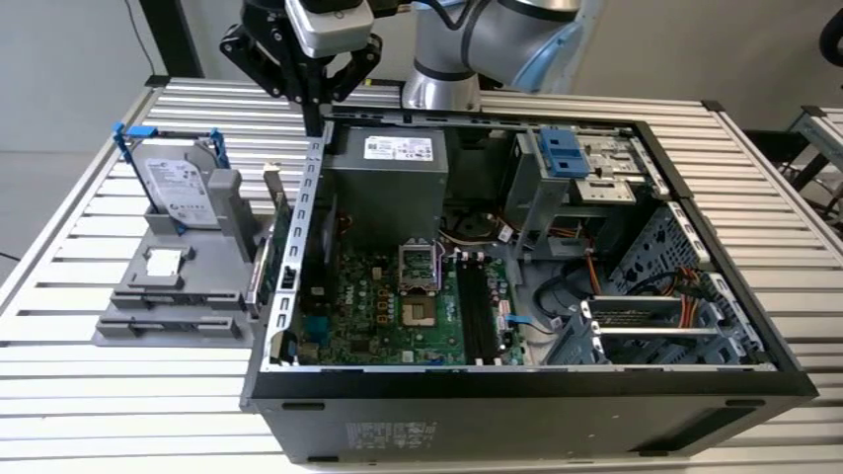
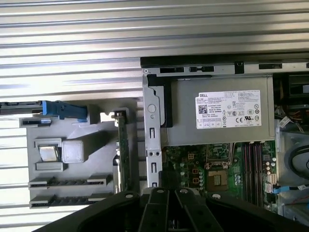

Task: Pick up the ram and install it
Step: 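Reach for the ram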

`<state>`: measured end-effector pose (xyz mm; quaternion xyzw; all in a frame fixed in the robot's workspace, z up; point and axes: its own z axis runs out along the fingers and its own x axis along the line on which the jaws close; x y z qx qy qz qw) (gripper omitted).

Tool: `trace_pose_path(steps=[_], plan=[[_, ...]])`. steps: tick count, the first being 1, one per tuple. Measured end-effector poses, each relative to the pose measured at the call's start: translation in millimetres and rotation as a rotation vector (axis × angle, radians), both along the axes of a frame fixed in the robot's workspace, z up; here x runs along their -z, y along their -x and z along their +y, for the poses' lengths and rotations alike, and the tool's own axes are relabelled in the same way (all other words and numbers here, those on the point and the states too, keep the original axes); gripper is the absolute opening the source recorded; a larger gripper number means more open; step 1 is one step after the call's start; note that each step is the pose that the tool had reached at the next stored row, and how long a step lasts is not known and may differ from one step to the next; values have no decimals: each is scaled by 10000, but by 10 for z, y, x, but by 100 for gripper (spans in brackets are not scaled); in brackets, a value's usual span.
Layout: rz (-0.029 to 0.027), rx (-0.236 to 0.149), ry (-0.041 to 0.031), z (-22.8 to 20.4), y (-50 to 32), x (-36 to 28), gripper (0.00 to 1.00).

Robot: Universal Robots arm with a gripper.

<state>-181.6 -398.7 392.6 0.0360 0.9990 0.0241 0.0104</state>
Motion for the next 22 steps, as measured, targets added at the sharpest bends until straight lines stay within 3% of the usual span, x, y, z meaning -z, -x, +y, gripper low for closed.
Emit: trace_pose_path(steps=[11,22], plan=[[1,-1,1,0,122,0,0],[0,-1,0,0,331,0,0]])
